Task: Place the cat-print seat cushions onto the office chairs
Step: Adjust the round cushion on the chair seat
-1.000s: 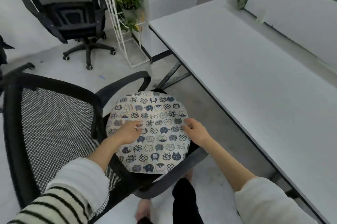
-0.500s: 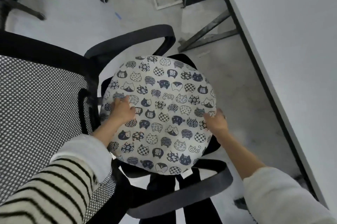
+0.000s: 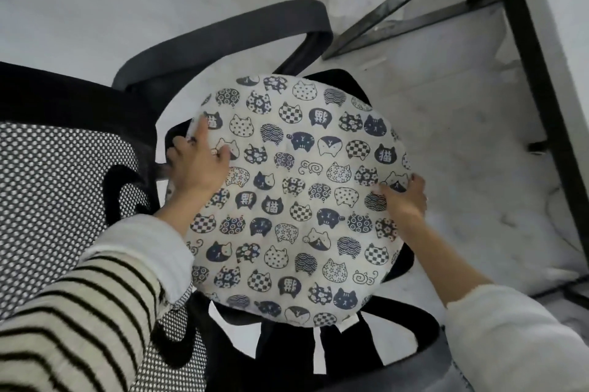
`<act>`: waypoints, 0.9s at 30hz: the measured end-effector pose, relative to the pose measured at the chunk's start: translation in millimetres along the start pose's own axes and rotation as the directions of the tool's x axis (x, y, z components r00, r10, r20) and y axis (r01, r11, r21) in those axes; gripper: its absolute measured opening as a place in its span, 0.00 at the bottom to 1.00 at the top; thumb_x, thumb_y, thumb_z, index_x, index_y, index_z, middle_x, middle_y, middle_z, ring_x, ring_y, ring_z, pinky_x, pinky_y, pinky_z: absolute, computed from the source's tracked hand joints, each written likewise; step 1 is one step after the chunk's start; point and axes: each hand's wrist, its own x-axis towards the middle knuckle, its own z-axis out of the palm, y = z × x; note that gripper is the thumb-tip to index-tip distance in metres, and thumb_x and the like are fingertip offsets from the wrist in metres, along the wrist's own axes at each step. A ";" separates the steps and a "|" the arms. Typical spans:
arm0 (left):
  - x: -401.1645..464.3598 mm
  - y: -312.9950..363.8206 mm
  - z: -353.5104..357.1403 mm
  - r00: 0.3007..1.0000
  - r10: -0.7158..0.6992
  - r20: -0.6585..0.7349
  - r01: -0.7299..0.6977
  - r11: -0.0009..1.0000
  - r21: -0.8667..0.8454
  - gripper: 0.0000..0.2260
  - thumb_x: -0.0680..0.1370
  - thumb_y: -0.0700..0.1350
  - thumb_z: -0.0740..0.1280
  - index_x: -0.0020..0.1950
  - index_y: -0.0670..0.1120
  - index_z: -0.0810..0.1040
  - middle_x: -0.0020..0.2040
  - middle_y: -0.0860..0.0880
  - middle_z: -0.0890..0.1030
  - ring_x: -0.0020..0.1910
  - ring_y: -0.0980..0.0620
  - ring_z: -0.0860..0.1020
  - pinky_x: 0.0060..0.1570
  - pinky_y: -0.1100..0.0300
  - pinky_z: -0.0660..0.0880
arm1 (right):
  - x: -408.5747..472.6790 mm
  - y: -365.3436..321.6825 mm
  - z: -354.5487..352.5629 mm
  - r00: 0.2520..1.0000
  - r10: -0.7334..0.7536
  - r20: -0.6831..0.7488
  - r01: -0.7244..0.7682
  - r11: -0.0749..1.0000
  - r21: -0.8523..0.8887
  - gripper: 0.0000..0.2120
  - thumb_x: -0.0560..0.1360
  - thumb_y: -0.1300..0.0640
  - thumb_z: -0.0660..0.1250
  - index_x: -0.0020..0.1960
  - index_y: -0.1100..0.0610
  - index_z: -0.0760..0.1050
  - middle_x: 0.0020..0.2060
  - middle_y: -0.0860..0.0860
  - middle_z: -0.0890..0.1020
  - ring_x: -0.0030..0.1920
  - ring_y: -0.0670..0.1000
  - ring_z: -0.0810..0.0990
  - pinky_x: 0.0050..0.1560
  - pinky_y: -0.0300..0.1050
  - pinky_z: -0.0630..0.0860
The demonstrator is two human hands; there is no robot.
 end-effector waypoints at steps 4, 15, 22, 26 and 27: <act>-27.3 9.7 -14.4 0.996 0.079 -0.045 -0.074 0.993 0.089 0.29 0.78 0.51 0.60 0.76 0.53 0.51 0.63 0.35 0.63 0.60 0.35 0.65 0.58 0.38 0.66 | -21.4 -15.9 -5.2 0.999 -0.020 -0.049 0.020 1.000 0.000 0.25 0.75 0.57 0.62 0.70 0.51 0.60 0.62 0.58 0.74 0.61 0.61 0.74 0.60 0.56 0.74; -81.9 -0.9 -17.7 0.982 -0.123 0.145 0.149 0.970 -0.190 0.32 0.76 0.36 0.62 0.74 0.52 0.50 0.65 0.34 0.61 0.61 0.36 0.66 0.47 0.47 0.70 | -41.0 -96.6 -23.6 0.906 -0.418 0.072 0.419 0.857 -0.301 0.21 0.77 0.64 0.57 0.69 0.55 0.65 0.54 0.57 0.79 0.52 0.58 0.78 0.57 0.58 0.77; -67.4 -16.1 -3.3 0.966 -0.196 0.169 0.228 0.953 -0.198 0.40 0.72 0.30 0.64 0.75 0.55 0.47 0.68 0.37 0.56 0.65 0.36 0.62 0.54 0.43 0.71 | -16.7 -75.6 -24.3 0.953 -0.291 0.090 0.304 0.908 -0.286 0.22 0.77 0.55 0.63 0.69 0.55 0.65 0.63 0.55 0.76 0.61 0.59 0.76 0.62 0.52 0.73; -72.7 -15.3 -7.5 0.970 -0.207 0.126 0.223 0.967 -0.125 0.41 0.73 0.34 0.68 0.75 0.54 0.46 0.69 0.36 0.57 0.64 0.37 0.64 0.52 0.44 0.72 | -11.6 -69.3 -18.2 0.952 -0.293 0.089 0.306 0.928 -0.212 0.20 0.74 0.55 0.64 0.65 0.52 0.71 0.58 0.53 0.80 0.58 0.57 0.78 0.62 0.56 0.74; -74.1 -16.1 -8.5 0.971 -0.206 0.120 0.218 0.970 -0.104 0.41 0.73 0.35 0.68 0.76 0.53 0.46 0.69 0.36 0.57 0.64 0.36 0.64 0.52 0.43 0.72 | -11.8 -68.6 -17.2 0.949 -0.299 0.097 0.313 0.929 -0.199 0.20 0.73 0.55 0.64 0.65 0.52 0.71 0.58 0.52 0.80 0.58 0.57 0.79 0.62 0.56 0.74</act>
